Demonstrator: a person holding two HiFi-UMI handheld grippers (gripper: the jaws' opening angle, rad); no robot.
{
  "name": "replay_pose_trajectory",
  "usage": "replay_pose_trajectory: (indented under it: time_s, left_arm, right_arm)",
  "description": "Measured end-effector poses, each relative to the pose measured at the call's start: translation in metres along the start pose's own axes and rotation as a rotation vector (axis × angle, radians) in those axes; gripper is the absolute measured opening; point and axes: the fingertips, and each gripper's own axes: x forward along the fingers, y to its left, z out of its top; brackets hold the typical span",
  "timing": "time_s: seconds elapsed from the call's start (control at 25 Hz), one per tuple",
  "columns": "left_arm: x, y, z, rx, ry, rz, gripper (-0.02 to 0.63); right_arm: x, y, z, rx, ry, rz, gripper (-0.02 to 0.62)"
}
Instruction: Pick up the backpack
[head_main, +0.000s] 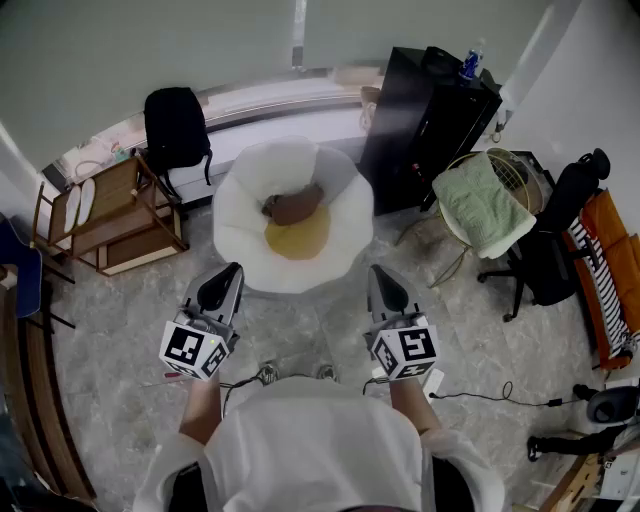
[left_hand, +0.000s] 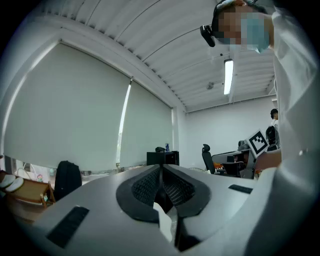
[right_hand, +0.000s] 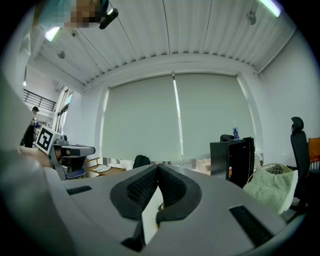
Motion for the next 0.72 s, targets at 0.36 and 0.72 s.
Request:
replay_pose_trajectory:
  time_s: [0.36, 0.72]
  left_arm:
    - [0.004, 0.001, -0.004, -0.011, 0.004, 0.014, 0.043]
    - [0.012, -0.011, -0.009, -0.006, 0.014, 0.026, 0.043]
  right_arm:
    - [0.004, -0.005, -0.001, 0.007, -0.007, 0.006, 0.028]
    - [0.001, -0.018, -0.009, 0.031, -0.020, 0.029, 0.030]
